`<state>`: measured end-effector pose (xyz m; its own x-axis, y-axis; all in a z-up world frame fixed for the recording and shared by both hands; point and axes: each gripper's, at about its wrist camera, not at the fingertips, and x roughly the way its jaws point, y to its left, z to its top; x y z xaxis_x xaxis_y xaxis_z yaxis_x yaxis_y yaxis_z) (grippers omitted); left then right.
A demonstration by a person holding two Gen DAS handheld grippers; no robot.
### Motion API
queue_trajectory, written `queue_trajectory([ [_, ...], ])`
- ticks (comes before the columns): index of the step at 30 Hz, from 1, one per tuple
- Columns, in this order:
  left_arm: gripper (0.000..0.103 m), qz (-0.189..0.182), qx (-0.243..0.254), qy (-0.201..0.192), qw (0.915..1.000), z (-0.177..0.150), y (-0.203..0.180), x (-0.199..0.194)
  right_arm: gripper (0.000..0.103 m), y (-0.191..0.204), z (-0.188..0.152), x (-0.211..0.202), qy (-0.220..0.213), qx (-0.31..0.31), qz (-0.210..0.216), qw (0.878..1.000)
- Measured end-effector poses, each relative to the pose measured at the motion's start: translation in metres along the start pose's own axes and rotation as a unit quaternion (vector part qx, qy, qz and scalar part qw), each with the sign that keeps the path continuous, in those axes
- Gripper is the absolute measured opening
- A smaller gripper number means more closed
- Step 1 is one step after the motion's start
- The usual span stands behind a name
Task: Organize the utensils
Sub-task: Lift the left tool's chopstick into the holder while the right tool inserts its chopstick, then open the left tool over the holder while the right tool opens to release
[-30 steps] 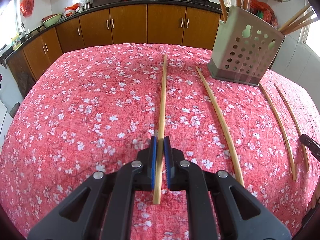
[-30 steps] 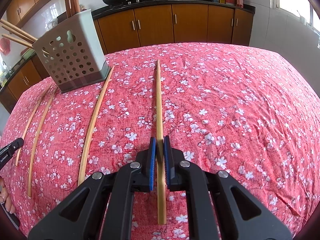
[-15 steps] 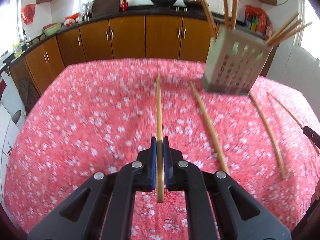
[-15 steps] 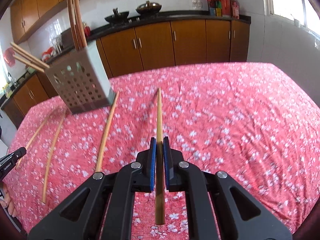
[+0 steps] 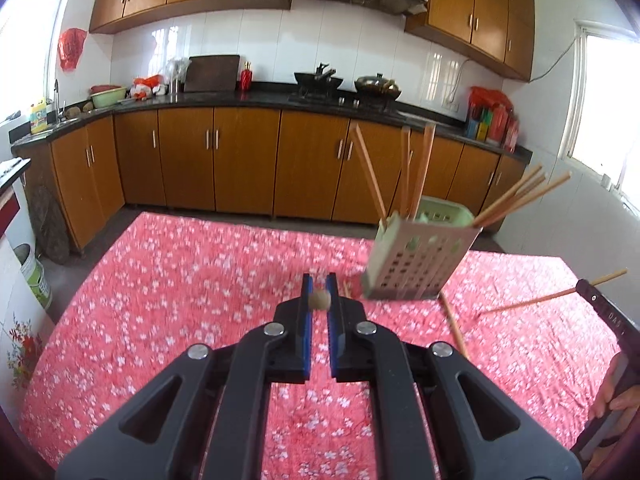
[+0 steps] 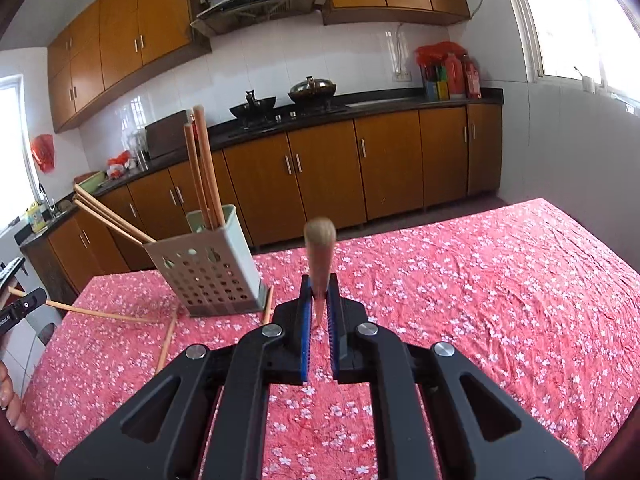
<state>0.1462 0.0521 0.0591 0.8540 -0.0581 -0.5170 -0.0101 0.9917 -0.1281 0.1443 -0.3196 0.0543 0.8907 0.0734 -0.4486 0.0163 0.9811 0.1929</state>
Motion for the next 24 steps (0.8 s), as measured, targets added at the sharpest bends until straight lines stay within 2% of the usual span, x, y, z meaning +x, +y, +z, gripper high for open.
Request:
queue_trajectory([
  [4, 0.007, -0.002, 0.006, -0.013, 0.9999, 0.010, -0.005, -0.008, 0.008, 0.006, 0.008, 0.001, -0.009, 0.003, 0.011, 1.000],
  [10, 0.007, -0.025, 0.014, -0.030, 0.9991, 0.026, -0.017, -0.021, 0.008, 0.025, 0.028, -0.004, -0.030, 0.001, 0.042, 0.999],
  [19, 0.007, -0.070, 0.025, -0.081, 0.9939, 0.071, -0.053, -0.042, 0.008, 0.070, 0.080, -0.027, -0.099, -0.007, 0.114, 0.989],
  [24, 0.007, -0.090, 0.008, -0.117, 0.9890, 0.104, -0.071, -0.047, 0.008, 0.085, 0.106, -0.034, -0.144, -0.017, 0.123, 0.982],
])
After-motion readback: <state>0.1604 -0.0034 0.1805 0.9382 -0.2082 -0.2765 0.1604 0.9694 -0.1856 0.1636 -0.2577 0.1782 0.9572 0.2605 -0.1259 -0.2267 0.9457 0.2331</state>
